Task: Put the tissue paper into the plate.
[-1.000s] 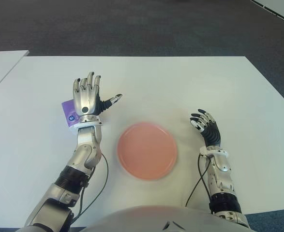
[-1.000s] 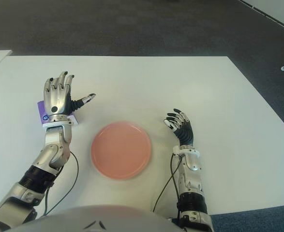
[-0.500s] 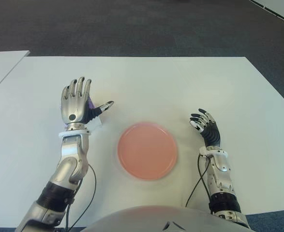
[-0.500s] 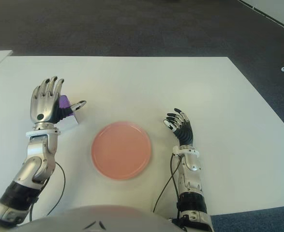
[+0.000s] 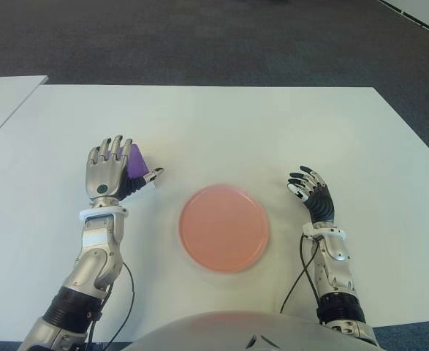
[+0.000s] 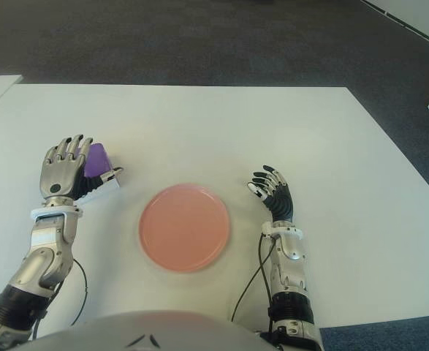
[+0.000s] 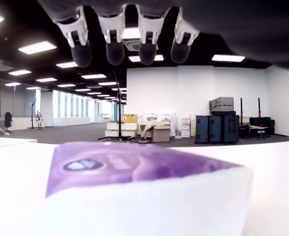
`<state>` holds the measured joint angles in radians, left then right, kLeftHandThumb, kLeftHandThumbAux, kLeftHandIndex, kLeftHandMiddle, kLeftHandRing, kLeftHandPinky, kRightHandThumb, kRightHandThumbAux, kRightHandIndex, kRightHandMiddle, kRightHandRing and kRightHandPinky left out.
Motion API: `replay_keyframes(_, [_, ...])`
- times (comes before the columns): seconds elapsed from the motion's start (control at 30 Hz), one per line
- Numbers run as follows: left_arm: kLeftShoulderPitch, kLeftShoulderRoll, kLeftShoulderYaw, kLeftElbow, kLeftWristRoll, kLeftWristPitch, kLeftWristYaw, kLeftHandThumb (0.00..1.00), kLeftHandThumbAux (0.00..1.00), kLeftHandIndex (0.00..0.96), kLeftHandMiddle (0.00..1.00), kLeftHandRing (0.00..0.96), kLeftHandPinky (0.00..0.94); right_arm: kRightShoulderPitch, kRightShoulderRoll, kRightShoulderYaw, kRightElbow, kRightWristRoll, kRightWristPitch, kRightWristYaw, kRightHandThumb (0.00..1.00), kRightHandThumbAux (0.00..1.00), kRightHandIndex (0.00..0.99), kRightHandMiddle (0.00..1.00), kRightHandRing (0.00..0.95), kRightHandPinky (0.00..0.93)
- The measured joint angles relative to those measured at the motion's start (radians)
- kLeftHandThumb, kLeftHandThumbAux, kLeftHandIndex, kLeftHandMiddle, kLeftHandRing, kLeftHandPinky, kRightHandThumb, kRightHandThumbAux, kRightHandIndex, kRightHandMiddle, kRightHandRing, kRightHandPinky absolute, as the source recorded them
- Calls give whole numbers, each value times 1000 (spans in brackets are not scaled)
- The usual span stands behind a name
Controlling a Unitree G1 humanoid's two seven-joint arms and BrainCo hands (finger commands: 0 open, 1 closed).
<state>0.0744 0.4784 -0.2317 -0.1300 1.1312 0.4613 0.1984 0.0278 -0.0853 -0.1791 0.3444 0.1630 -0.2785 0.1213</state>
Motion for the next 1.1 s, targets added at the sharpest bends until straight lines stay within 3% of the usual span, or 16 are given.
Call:
replay_keyframes(0.53, [16,2,-11,167,8,-9,54,315,64,0,0,0,0,10,-22,2,-28,-1,35,7,331,788,231,375,375,337])
replay_keyframes(1.1, [-91,-1,-27,410,-13,-18,176,340,48,0,0,0,0,12,-24,2,-32,-4,42,6,285,768,220,348,343,328])
